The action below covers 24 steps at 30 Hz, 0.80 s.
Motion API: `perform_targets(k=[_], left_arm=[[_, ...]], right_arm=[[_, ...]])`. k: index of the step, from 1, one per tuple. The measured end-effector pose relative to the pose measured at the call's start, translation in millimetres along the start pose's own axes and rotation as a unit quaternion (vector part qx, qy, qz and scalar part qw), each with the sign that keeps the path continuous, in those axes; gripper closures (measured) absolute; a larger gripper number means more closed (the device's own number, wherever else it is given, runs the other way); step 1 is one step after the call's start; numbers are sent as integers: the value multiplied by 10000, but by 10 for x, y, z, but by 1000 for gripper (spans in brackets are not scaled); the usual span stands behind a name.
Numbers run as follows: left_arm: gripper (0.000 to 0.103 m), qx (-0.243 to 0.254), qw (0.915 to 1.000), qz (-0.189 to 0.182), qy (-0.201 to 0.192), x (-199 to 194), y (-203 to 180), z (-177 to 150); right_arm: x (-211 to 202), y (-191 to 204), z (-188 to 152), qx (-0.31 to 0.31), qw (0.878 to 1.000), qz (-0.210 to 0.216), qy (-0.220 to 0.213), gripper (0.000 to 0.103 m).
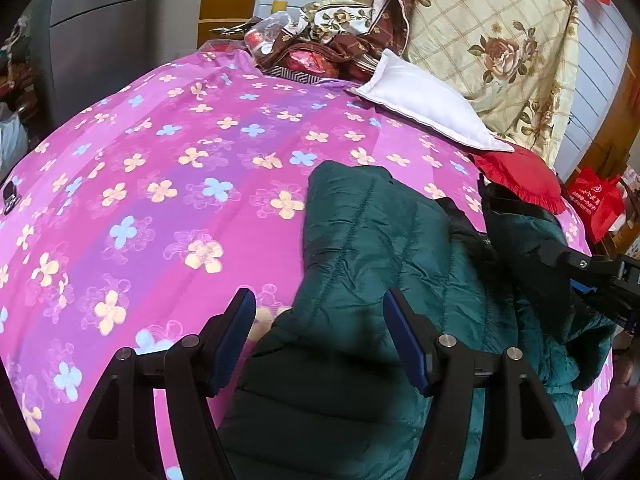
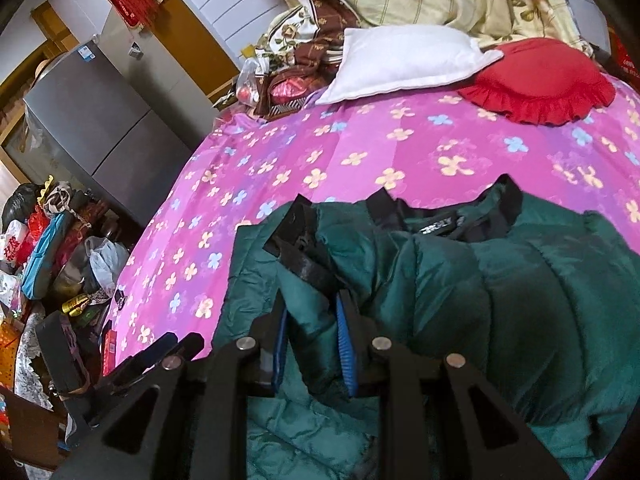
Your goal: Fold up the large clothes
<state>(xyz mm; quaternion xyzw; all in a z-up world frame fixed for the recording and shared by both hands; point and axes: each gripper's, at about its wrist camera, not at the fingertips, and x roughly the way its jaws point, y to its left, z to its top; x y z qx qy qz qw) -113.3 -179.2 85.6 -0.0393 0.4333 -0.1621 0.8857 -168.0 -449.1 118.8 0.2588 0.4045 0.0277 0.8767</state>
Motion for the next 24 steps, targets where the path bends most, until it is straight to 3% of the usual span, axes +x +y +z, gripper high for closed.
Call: perform_targets(k=[15, 24], left_arm=[[59, -188, 9998, 17, -22, 9, 260, 41], [59, -285, 9996, 27, 23, 65, 350, 28]], right_arm=[[473, 265, 28, 201, 9986, 433, 237, 82], [782, 305, -18, 296, 9974, 480, 441, 83]])
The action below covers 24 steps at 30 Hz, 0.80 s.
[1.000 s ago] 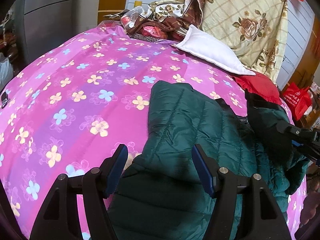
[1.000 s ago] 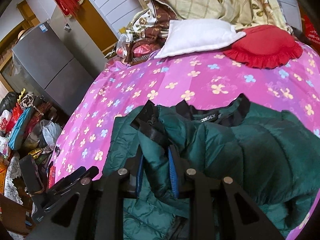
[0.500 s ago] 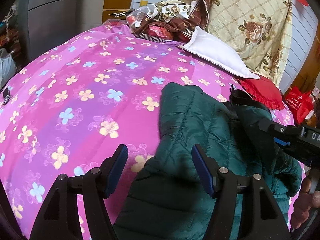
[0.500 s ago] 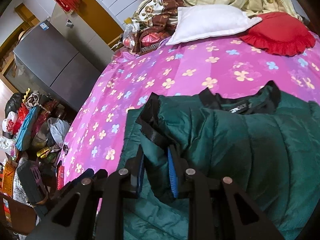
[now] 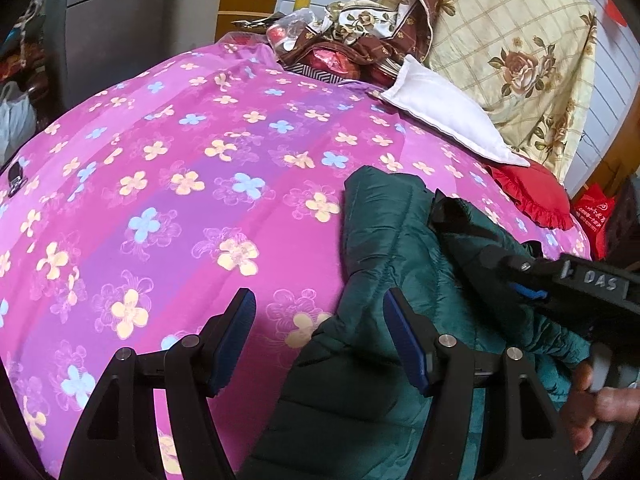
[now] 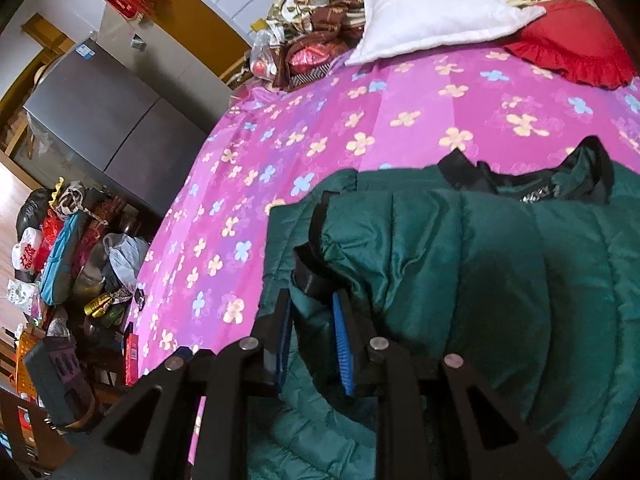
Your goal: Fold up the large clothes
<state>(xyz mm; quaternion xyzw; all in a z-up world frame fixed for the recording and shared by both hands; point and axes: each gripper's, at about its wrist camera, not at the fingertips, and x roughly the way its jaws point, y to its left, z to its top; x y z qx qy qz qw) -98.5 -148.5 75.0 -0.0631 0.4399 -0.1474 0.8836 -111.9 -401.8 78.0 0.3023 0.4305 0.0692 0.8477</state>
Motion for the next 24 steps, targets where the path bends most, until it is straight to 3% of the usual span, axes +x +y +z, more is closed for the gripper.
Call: perform_targets(k=[9, 13, 20, 24], left_arm=[[59, 35, 10000, -7, -12, -39, -41, -20], [59, 29, 10000, -73, -42, -99, -78, -12], [58, -389, 9947, -946, -117, -208, -194, 30], [53, -456, 9931, -1079, 70, -92, -410, 67]], right_arm=[[168, -72, -104, 112, 9997, -33, 191, 82], [44, -7, -102, 63, 9997, 99, 199, 54], [-729, -50, -194, -140, 9996, -110, -216, 37], [-1265, -312, -332, -135, 9977, -446, -486, 34]])
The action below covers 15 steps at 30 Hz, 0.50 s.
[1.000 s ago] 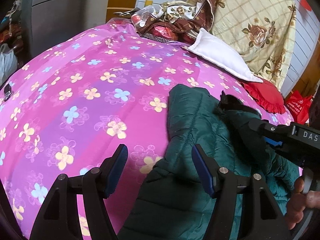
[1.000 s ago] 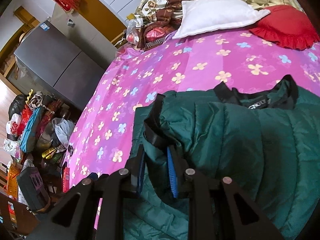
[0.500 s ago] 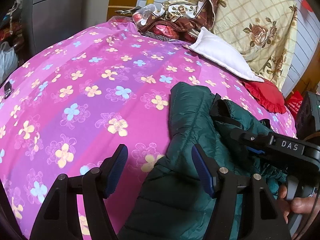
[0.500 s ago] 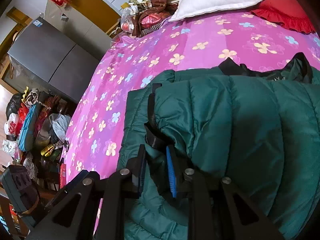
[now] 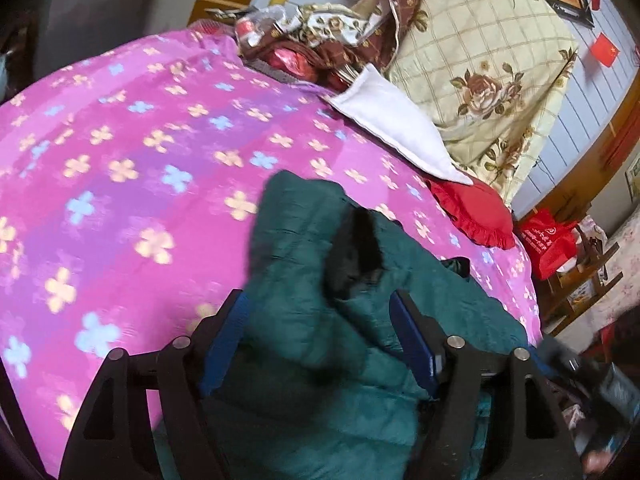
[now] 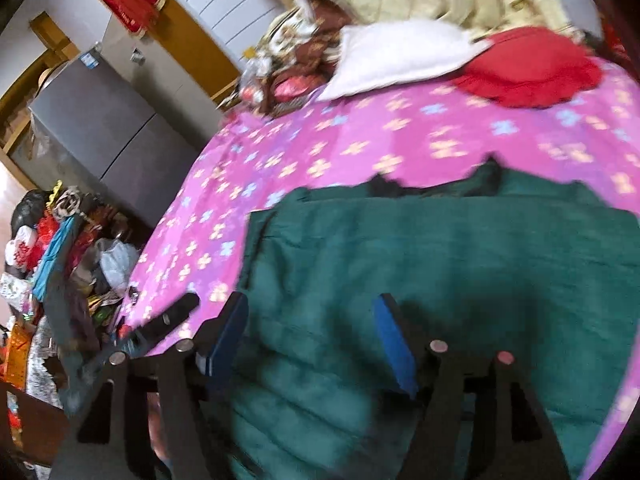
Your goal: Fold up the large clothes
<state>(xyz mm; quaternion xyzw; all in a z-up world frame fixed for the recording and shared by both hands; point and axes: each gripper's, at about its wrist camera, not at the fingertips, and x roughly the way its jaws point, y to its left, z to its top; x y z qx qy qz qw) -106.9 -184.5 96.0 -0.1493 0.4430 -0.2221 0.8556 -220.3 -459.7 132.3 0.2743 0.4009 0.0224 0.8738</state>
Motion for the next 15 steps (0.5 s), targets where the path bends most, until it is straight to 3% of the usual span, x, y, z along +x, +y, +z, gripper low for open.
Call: perform_targets(k=[4, 6, 8, 9, 12, 15], left_arm=[[53, 282, 9982, 420, 308, 329, -252, -37], [55, 377, 9973, 537, 337, 431, -312, -66], [82, 564, 9959, 610, 351, 529, -374, -76], [101, 658, 9947, 685, 394, 569, -406, -78], [103, 876, 9930, 744, 267, 531, -526, -77], [103, 1053, 9918, 717, 39, 367, -587, -60]], right_arm=[[-582, -392, -150, -3, 9984, -502, -272, 33], [-913, -630, -220, -9, 9942, -971, -462, 31], [-1145, -835, -266, 54, 9892, -1333, -604, 30], [-1269, -964, -298, 155, 9863, -1489, -694, 29], [-1448, -1260, -365, 478, 9833, -1578, -770, 29], [-1367, -1383, -416, 508, 9833, -1608, -688, 29]])
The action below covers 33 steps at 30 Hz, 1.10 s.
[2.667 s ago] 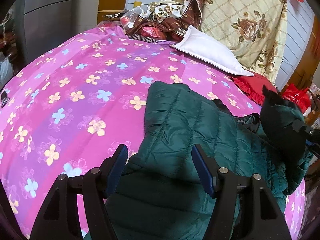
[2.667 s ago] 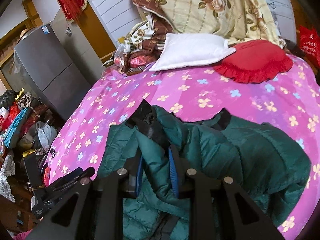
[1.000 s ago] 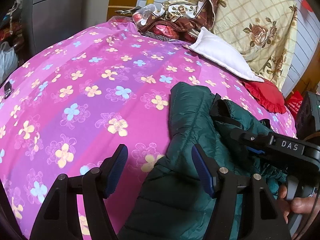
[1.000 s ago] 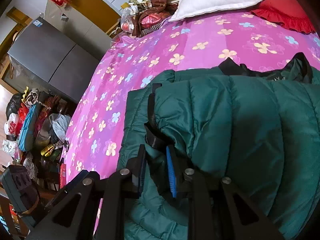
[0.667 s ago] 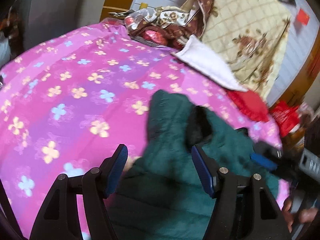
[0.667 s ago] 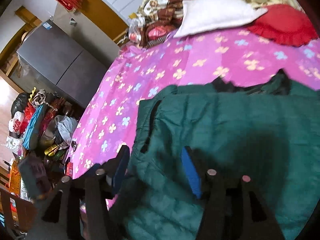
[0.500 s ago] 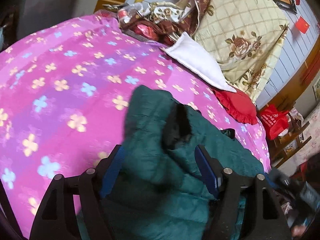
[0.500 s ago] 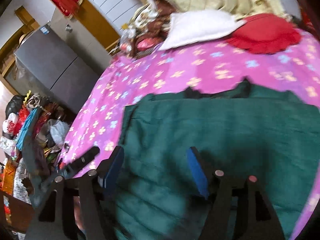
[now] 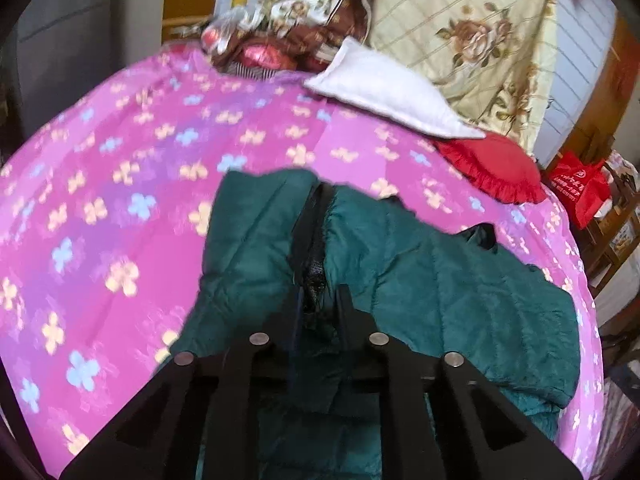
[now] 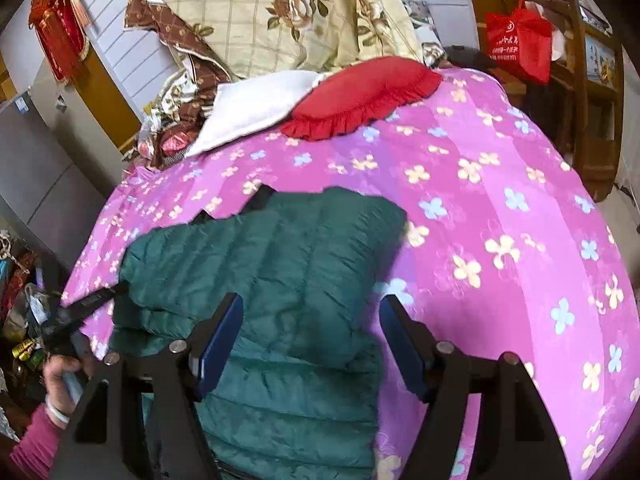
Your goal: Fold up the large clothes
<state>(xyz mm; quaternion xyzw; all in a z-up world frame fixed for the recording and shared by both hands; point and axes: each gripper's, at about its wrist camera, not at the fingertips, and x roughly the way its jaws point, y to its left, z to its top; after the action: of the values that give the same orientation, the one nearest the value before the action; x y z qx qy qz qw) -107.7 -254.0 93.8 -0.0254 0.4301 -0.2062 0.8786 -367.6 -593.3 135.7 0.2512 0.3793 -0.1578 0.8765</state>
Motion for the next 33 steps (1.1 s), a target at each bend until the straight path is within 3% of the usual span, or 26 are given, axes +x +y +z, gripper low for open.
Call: perform_targets(k=[5, 10, 14, 21, 25, 29, 33], left_arm=[[103, 212, 9995, 167, -175, -209, 134, -75], [103, 251, 9984, 510, -49, -47, 284, -196], [103, 147, 9983, 563, -34, 54, 325, -173], [102, 304, 9978, 589, -9, 5, 261, -173], [95, 240, 9983, 520, -83, -107, 263, -130], [89, 229, 9968, 545, -535, -350, 205, -53], [68, 202, 9946, 386, -945, -491, 114, 31]], right_arm=[[391, 224, -85, -282, 9994, 129, 157, 29], [822, 495, -118, -533, 9977, 192, 369, 29], [1120, 609, -173, -628, 9964, 56, 572, 29], [1136, 693, -177, -812, 9948, -235, 562, 29], [913, 711, -126, -703, 9969, -190, 304, 29], [799, 738, -32, -720, 9972, -182, 94, 28], [895, 698, 67, -743, 9964, -392, 85, 28]])
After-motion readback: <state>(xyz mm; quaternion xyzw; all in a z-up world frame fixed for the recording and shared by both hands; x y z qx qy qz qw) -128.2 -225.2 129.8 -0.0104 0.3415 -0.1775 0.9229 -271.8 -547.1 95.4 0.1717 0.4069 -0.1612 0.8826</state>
